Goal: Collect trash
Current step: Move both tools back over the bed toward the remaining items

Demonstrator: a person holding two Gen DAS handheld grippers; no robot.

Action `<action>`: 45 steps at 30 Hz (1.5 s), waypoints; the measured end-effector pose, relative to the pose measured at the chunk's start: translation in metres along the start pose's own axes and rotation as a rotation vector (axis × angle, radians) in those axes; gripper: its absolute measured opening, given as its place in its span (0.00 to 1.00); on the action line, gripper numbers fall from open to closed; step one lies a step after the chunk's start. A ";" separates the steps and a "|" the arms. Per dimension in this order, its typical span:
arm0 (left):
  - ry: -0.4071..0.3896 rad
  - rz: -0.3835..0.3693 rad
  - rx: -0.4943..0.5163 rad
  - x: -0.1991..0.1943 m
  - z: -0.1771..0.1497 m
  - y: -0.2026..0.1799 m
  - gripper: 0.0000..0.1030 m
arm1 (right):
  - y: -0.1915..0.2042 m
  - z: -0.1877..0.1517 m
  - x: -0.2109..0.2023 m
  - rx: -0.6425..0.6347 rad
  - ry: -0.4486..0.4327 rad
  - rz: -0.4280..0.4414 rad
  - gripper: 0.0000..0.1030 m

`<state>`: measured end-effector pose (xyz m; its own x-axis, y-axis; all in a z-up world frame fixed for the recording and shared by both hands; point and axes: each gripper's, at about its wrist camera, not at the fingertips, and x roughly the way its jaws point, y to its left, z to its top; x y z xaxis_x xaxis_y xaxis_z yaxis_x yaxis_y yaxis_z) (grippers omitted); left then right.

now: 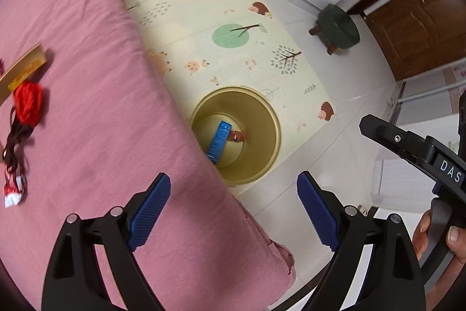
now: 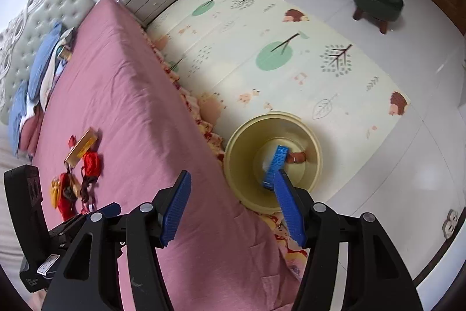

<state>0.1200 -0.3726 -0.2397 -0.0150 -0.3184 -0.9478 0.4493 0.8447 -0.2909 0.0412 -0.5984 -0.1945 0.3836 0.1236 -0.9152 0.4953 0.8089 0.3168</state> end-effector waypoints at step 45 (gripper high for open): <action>-0.341 0.269 -0.451 -0.098 -0.105 0.308 0.85 | 0.335 -0.094 0.095 -0.578 0.041 0.244 0.56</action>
<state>0.1662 -0.0362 -0.2498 0.3658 -0.1258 -0.9222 -0.0242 0.9892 -0.1445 0.1704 -0.2614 -0.1991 0.3963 0.3566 -0.8460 -0.1085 0.9332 0.3426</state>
